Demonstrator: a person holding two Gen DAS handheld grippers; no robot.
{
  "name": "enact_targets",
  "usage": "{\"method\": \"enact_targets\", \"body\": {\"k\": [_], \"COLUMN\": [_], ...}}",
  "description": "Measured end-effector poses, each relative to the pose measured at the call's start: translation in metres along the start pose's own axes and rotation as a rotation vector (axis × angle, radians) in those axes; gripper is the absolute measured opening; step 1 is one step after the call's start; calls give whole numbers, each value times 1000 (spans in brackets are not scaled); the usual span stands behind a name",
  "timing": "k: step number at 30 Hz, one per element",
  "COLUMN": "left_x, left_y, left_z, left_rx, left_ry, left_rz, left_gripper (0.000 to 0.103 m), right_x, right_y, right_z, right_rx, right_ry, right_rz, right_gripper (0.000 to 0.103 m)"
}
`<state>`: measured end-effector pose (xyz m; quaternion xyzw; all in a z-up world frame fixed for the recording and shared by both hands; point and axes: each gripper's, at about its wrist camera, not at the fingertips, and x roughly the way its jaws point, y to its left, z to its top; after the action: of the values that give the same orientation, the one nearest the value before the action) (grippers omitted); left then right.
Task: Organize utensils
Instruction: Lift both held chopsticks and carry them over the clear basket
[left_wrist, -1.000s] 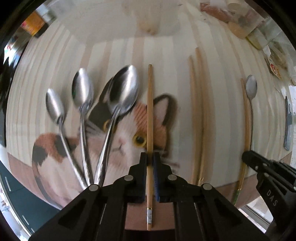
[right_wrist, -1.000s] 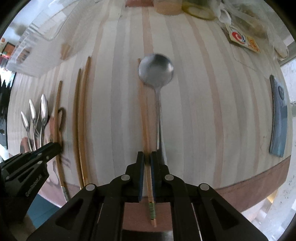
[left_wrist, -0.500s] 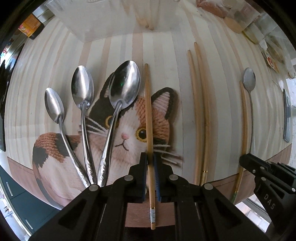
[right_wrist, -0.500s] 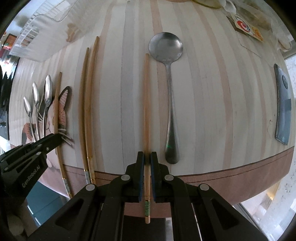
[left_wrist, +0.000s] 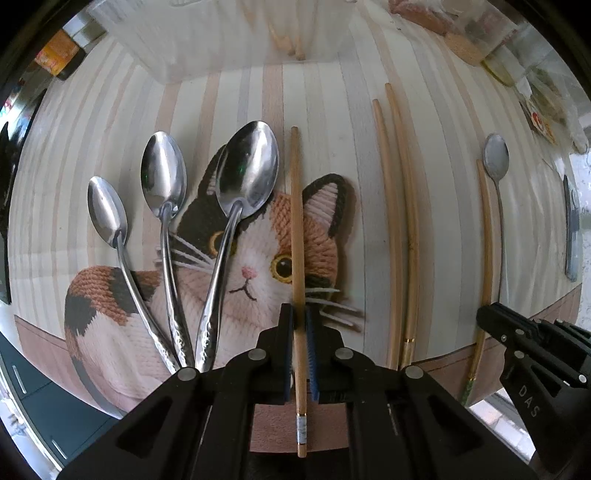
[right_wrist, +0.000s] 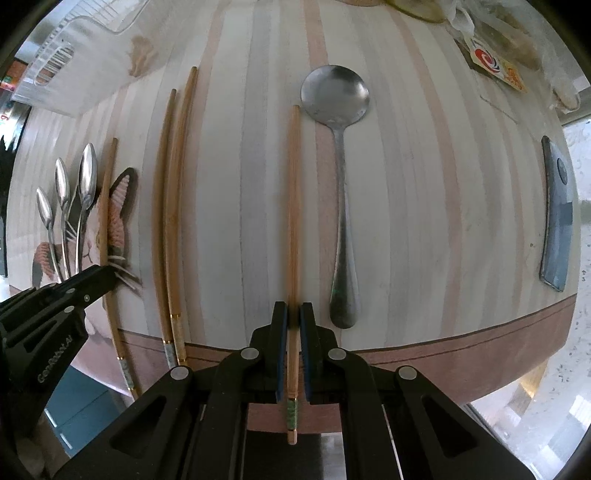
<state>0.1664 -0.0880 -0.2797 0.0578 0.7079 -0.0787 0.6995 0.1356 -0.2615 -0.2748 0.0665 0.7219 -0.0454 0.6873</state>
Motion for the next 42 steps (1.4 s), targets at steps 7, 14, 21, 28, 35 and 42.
{"method": "enact_targets", "body": {"k": [7, 14, 21, 28, 35, 42], "left_x": [-35, -90, -135, -180, -222, -230], "left_y": [-12, -19, -8, 3, 33, 63], "left_z": [-8, -7, 10, 38, 87, 151], "left_rx": [37, 59, 45, 14, -55, -94], "left_ry": [-69, -192, -289, -392, -459, -422], "left_rz": [-1, -4, -39, -59, -99, -128], "left_gripper": [4, 4, 4, 4, 4, 4], "right_x": [-7, -42, -89, -142, -187, -211], "right_y": [5, 12, 16, 9, 25, 56], "right_z": [-11, -15, -4, 25, 76, 149], "right_rx": [33, 32, 39, 26, 7, -18], "right_ry": [-30, -100, -195, -293, -379, -415], "right_rz": [33, 82, 123, 162, 229, 293], "right_gripper": [7, 7, 7, 7, 7, 7]}}
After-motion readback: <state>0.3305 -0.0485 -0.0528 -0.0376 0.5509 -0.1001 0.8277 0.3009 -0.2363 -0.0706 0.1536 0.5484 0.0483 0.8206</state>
